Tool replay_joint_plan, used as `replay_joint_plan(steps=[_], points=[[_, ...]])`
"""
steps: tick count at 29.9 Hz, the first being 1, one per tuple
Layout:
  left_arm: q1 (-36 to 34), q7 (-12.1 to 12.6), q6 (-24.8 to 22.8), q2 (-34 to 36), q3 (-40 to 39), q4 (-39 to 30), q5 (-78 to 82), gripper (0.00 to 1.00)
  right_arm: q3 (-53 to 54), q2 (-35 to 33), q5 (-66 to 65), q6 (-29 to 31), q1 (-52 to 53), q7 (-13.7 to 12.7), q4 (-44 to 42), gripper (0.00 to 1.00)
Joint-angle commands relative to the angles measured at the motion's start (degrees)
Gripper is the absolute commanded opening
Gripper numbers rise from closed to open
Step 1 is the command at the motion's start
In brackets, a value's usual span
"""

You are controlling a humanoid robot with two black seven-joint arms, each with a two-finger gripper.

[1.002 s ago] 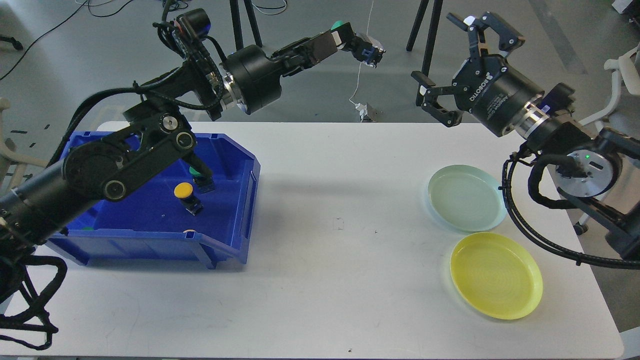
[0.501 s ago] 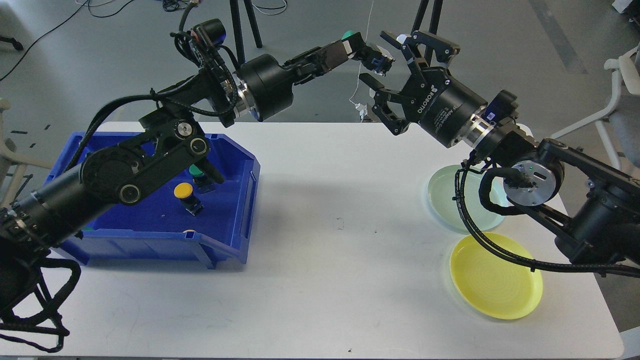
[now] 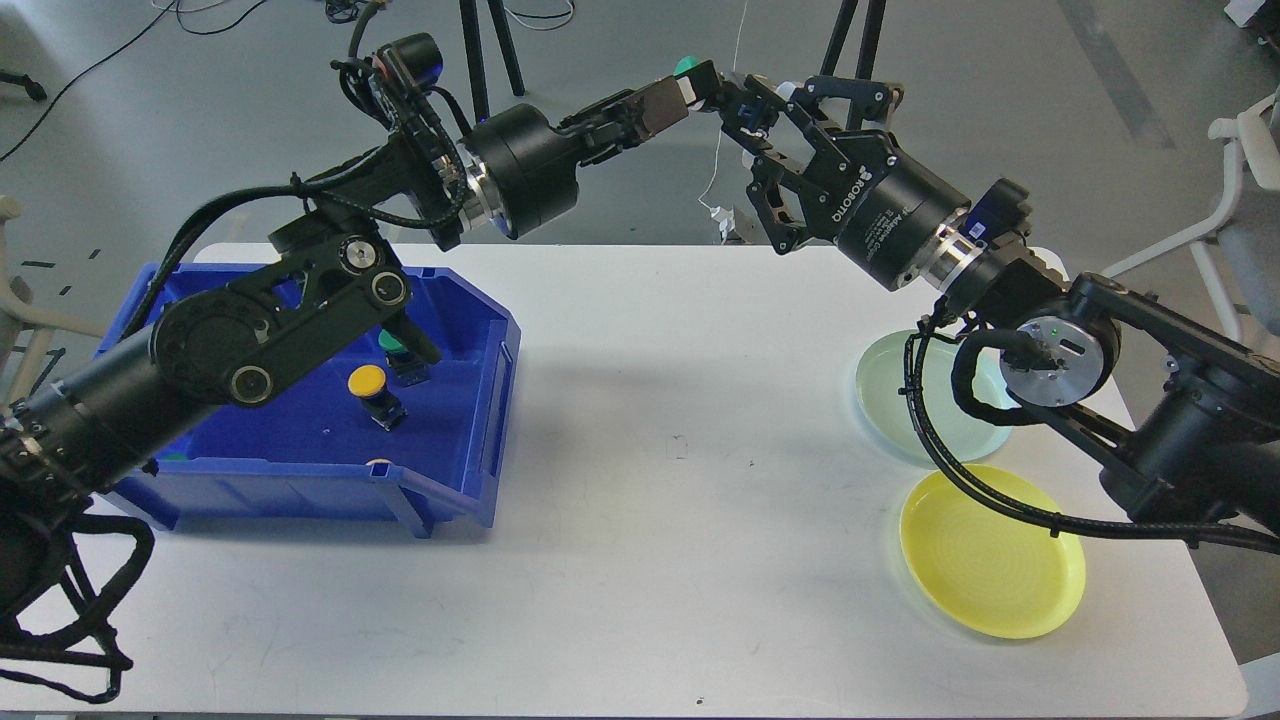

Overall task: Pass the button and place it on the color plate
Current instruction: 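Pass the green button from the left gripper to the right gripper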

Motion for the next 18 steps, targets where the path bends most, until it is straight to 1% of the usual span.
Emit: replay_joint_plan(steps=[1, 3, 4, 6, 8, 10, 11, 12, 15, 18], points=[[0.4, 0.0, 0.1, -0.1, -0.3, -0.1, -0.3, 0.59, 0.4, -0.1, 0.0, -0.1, 0.1, 0.1, -0.1, 0.16], [0.5, -0.5, 0.4, -0.2, -0.7, -0.1, -0.5, 0.78, 0.5, -0.3, 0.1, -0.1, 0.1, 0.1, 0.0, 0.16], [0.5, -0.6, 0.4, -0.2, -0.8, -0.1, -0.5, 0.82, 0.6, -0.4, 0.1, -0.1, 0.1, 0.1, 0.0, 0.16], [0.5, -0.6, 0.4, -0.3, -0.8, -0.2, -0.5, 0.84, 0.6, -0.9, 0.1, -0.1, 0.1, 0.1, 0.1, 0.17], [0.5, -0.7, 0.7, -0.3, -0.9, -0.1, -0.9, 0.9, 0.8, -1.0, 0.1, 0.0, -0.1, 0.1, 0.3, 0.17], [0.6, -0.7, 1.3, -0.3, -1.4, -0.1, -2.3, 0.92, 0.9, -1.5, 0.2, 0.0, -0.7, 0.1, 0.4, 0.17], [0.7, -0.7, 1.6, -0.3, -1.8, 0.0, -4.0, 0.96, 1.2, -2.2, 0.2, 0.0, -1.0, 0.1, 0.5, 0.17], [0.8, -0.7, 1.6, -0.3, -2.5, 0.1, -6.4, 0.98, 1.4, -3.2, 0.2, 0.0, -1.3, 0.0, 0.6, 0.17], [1.6, -0.7, 1.4, -0.2, -5.2, 0.8, -16.4, 0.99, 1.4, -6.8, 0.2, 0.0, -3.4, -0.4, 0.6, 0.17], [2.5, -0.6, 1.1, -0.2, -7.8, 3.4, -29.2, 1.0, 0.6, -10.8, -0.2, 0.0, -5.6, -0.9, -0.5, 0.18]])
